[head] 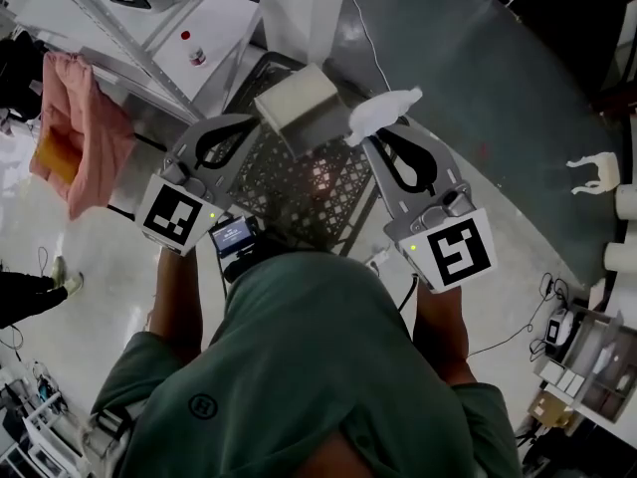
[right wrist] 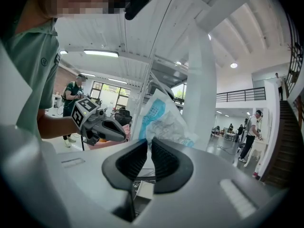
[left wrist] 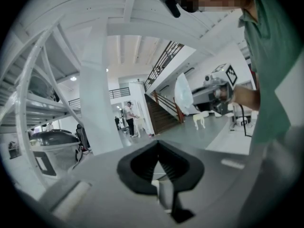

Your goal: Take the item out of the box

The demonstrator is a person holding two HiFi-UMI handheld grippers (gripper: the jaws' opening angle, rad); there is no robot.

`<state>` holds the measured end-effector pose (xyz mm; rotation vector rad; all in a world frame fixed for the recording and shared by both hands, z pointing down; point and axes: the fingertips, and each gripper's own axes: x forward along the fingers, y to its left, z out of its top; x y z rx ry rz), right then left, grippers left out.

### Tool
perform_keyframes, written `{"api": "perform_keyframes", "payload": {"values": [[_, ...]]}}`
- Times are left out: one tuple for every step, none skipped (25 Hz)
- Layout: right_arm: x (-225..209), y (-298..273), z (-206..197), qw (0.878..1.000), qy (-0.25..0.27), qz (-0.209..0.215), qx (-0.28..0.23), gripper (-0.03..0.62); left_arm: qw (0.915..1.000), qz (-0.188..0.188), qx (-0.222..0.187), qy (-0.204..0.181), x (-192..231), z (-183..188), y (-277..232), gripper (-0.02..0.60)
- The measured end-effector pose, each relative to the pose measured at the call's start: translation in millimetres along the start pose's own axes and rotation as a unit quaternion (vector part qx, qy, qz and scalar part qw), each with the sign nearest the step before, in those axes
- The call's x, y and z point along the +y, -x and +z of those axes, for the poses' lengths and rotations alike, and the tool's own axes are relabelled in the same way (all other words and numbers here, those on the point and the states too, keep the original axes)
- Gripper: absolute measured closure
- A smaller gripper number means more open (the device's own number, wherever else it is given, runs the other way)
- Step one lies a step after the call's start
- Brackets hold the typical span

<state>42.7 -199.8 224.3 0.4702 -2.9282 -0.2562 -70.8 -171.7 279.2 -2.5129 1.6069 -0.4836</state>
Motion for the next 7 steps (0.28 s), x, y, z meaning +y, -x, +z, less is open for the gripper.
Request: {"api": "perform_keyframes", "payload": {"values": [[0.5, -2.4, -1.5, 1.000, -0.001, 0.002, 0.002, 0.559, 1.0000, 0.000, 0.001, 0.001, 1.1, -2.0, 0.2, 0.580], [1.2, -5.2, -2.8, 1.000, -0.002, 0.004, 0.003, 0.559, 1.0000, 0.001, 0.001, 0.002, 2.5, -4.2, 0.7, 0.580], [2.2, -8.3, -4.1, 1.000, -0.002, 0.005, 0.004, 0.559, 1.0000, 0.001, 0.002, 0.003, 4.3, -6.4, 1.2, 0.580], [3.1, -11.7, -5.5, 1.000, -0.002, 0.006, 0.005, 0.559, 1.0000, 0.001, 0.002, 0.004, 6.4, -8.7, 1.7, 0.580], [3.9, -15.2, -7.2, 1.000, -0.003, 0.007, 0.006, 0.559, 1.0000, 0.001, 0.001, 0.004, 8.8, -11.0, 2.0, 0.580], [4.5, -18.8, -8.9, 1.000, -0.004, 0.008, 0.008, 0.559, 1.0000, 0.001, 0.001, 0.005, 11.2, -13.2, 2.2, 0.580], [5.1, -22.3, -10.6, 1.000, -0.005, 0.009, 0.009, 0.559, 1.0000, 0.001, 0.001, 0.005, 13.7, -15.5, 2.4, 0.580]]}}
